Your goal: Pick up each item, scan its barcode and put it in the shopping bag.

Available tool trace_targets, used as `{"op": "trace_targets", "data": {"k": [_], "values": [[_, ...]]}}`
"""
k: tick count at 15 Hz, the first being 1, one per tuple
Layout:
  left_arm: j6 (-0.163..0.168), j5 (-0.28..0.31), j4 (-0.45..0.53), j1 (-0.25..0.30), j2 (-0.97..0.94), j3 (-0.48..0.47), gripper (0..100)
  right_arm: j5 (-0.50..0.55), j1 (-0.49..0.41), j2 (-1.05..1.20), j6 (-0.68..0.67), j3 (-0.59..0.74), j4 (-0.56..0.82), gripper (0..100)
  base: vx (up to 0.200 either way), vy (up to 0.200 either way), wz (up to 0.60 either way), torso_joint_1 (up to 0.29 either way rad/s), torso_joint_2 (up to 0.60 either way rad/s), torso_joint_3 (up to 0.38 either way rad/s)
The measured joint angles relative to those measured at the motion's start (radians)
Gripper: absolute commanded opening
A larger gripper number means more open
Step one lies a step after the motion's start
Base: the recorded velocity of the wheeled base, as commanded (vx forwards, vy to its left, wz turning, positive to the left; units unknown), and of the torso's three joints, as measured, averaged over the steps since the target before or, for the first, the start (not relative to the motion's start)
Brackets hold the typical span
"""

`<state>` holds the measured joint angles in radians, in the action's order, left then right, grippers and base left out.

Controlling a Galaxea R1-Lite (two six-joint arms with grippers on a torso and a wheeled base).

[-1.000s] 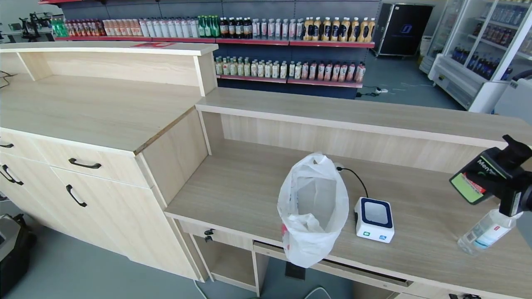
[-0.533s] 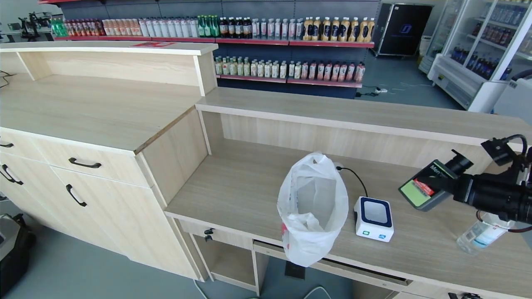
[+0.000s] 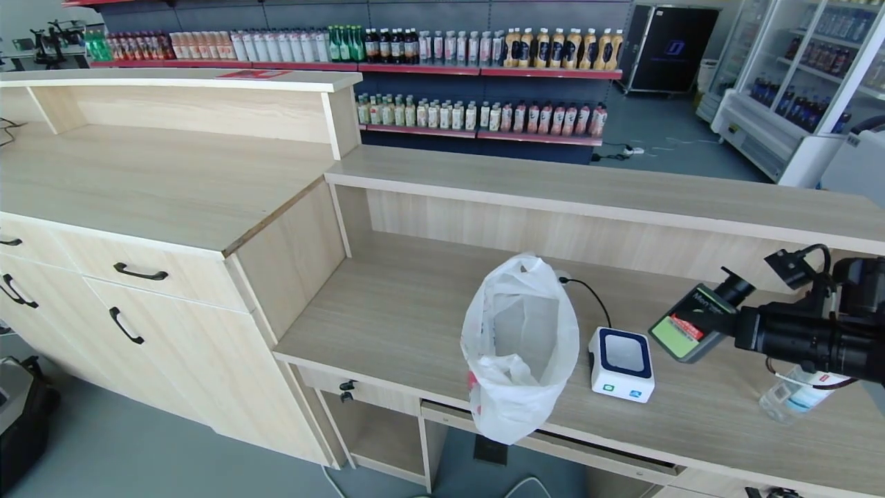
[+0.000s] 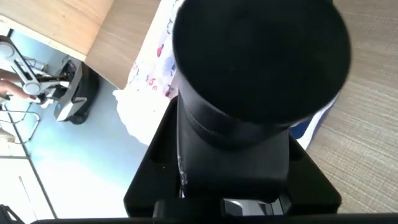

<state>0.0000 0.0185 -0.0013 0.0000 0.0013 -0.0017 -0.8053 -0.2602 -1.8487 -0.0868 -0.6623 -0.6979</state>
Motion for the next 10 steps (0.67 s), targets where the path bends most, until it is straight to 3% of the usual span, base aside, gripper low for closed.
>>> {"op": "trace_targets", "data": {"k": [10], "values": [[0.0, 0.0, 0.0, 0.0, 0.0, 0.0, 100, 0.073, 0.012, -0.169, 0.055, -0.076, -0.065, 0, 0.0, 0.0, 0.0, 0.0, 0.0, 0.0]]}}
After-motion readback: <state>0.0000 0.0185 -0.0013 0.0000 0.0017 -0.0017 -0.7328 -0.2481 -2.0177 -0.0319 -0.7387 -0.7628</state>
